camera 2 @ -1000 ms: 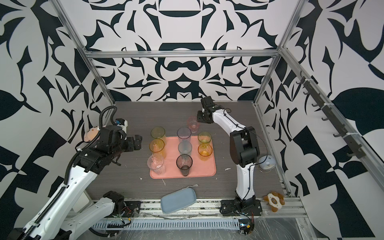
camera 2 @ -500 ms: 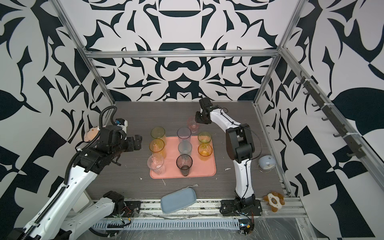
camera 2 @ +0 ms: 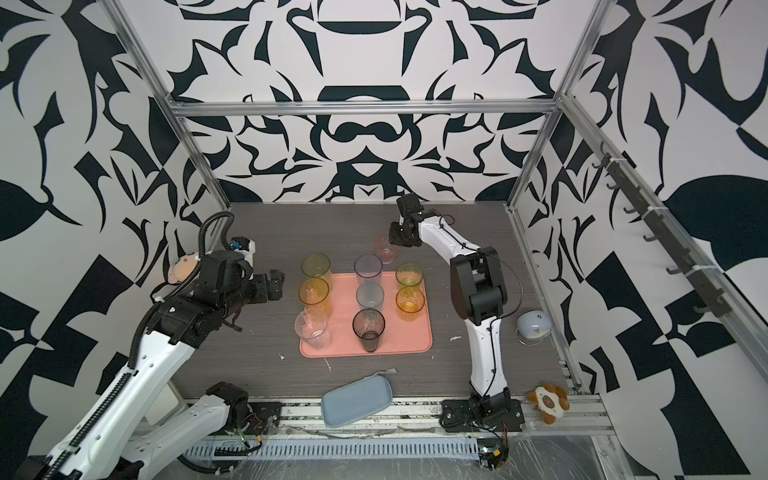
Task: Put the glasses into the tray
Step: 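Lower the right gripper and close it on the pink glass rim, then lift the pink glass with the right gripper and carry it toward the tray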
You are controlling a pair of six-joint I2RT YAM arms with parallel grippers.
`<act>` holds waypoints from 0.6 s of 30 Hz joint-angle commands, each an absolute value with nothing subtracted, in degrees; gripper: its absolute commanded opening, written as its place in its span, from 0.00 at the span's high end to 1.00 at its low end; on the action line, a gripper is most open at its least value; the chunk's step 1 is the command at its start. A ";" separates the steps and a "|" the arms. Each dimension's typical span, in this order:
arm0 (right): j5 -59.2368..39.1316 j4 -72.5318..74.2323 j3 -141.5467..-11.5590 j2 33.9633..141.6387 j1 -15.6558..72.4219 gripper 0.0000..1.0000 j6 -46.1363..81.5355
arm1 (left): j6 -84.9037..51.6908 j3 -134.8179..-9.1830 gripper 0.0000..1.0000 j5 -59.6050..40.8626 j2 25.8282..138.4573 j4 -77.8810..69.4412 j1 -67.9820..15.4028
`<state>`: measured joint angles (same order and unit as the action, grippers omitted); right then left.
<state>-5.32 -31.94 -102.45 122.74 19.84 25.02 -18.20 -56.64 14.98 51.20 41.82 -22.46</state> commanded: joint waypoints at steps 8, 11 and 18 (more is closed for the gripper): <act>-4.66 -32.70 -105.13 121.42 19.74 1.00 24.25 | -18.59 -57.02 0.01 14.77 51.33 42.82 -22.41; -4.66 -33.26 -105.59 120.79 19.78 1.00 24.11 | -18.54 -57.04 0.01 14.90 51.33 42.83 -22.37; -4.36 -34.58 -105.39 117.16 19.78 1.00 23.16 | -18.54 -57.06 0.00 14.74 51.33 42.80 -22.35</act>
<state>-5.02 -33.85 -103.15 122.17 19.84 23.97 -18.17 -56.64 14.98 51.20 41.82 -22.46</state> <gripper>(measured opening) 0.050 0.994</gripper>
